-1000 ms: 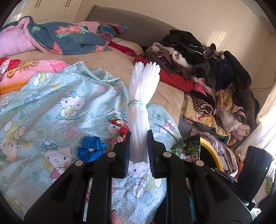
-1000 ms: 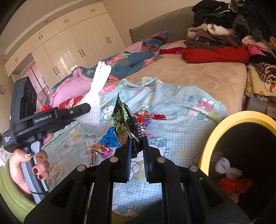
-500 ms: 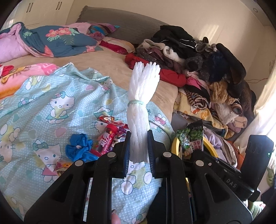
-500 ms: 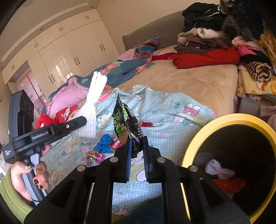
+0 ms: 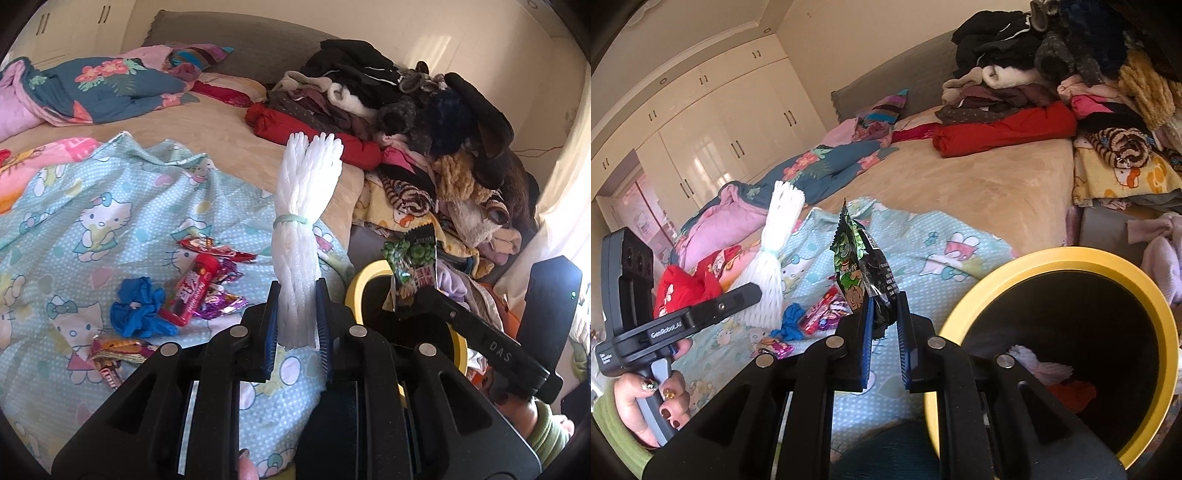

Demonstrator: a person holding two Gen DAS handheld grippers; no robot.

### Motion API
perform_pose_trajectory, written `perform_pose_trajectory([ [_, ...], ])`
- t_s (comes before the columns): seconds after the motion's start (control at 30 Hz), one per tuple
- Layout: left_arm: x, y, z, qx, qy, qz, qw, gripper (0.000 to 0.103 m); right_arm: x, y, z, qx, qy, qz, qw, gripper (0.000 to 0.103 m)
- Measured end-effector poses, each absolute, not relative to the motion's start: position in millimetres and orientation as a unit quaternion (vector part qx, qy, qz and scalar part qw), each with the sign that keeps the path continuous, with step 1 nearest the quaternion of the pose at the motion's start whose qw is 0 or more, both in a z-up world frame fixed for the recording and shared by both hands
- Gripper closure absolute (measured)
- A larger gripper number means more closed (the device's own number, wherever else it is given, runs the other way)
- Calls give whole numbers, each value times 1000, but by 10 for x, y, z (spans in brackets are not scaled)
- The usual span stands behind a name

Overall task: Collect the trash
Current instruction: 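Lift both held items and carry them over the yellow-rimmed bin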

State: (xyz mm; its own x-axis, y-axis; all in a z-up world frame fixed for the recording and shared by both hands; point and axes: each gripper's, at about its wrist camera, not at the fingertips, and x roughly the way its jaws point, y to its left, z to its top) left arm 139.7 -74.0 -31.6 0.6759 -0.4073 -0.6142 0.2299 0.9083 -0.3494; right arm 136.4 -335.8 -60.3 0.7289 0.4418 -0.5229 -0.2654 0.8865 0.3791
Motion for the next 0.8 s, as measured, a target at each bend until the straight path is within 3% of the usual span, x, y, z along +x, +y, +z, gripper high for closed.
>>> perform_pose_trajectory([
  [0.8, 1340, -1227, -365, -96, 376, -214, 896, 90, 1385, -4015, -676, 173, 307, 125, 927, 91],
])
